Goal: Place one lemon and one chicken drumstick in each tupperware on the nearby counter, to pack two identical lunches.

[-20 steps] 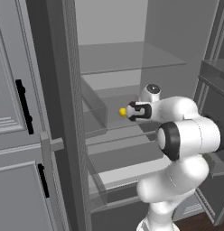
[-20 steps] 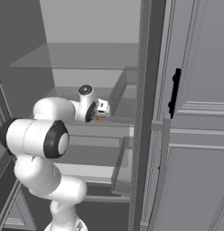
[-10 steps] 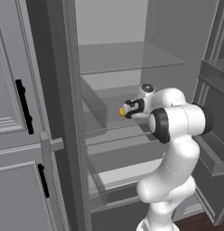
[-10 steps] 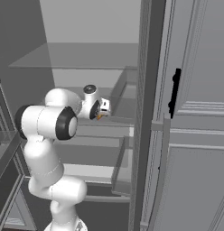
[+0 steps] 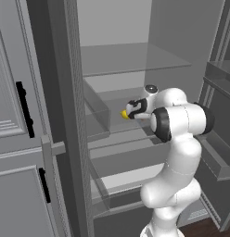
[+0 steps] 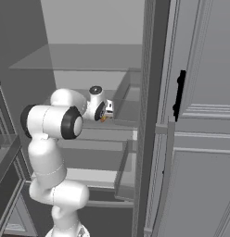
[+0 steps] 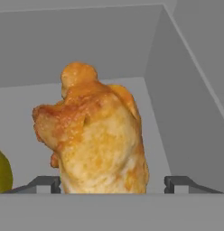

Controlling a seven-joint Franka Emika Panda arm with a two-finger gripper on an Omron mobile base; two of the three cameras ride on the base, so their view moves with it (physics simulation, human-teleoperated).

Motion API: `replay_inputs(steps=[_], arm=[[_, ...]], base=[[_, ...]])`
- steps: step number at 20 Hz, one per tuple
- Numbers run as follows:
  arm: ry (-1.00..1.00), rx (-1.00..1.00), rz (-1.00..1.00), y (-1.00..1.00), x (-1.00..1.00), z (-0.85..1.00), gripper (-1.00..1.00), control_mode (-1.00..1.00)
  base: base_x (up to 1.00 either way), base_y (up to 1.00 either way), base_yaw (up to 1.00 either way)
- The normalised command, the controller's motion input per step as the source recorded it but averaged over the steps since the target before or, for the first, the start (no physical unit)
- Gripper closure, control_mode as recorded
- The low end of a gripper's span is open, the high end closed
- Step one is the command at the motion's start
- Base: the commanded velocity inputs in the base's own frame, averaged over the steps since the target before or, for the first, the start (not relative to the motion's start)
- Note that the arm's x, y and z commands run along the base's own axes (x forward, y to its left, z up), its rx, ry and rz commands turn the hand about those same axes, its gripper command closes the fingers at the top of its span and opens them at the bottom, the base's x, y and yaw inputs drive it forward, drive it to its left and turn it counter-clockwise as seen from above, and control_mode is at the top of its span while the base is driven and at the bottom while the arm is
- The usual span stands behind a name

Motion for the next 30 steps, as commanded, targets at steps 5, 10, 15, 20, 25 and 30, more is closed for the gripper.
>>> replay_inputs(steps=[5, 10, 15, 20, 25, 30], arm=[[0.0, 0.0, 0.0, 0.0, -0.02, -0.04, 1.0, -1.0], [0.0, 0.0, -0.02, -0.01, -0.46, 0.0, 1.0, -1.0], [0.0, 0.0, -0.06, 0.0, -0.73, 0.0, 1.0, -1.0], [0.0, 0.0, -0.02, 0.05, -0.95, 0.34, 1.0, -1.0], [0.0, 0.0, 0.0, 0.12, -1.0, 0.63, 1.0, -1.0], [0.0, 0.0, 0.0, 0.21, -1.0, 0.44, 1.0, -1.0]], base=[[0.0, 0.0, 0.0], [0.0, 0.0, 0.0], [0.0, 0.0, 0.0], [0.0, 0.0, 0.0], [0.0, 0.0, 0.0], [0.0, 0.0, 0.0]])
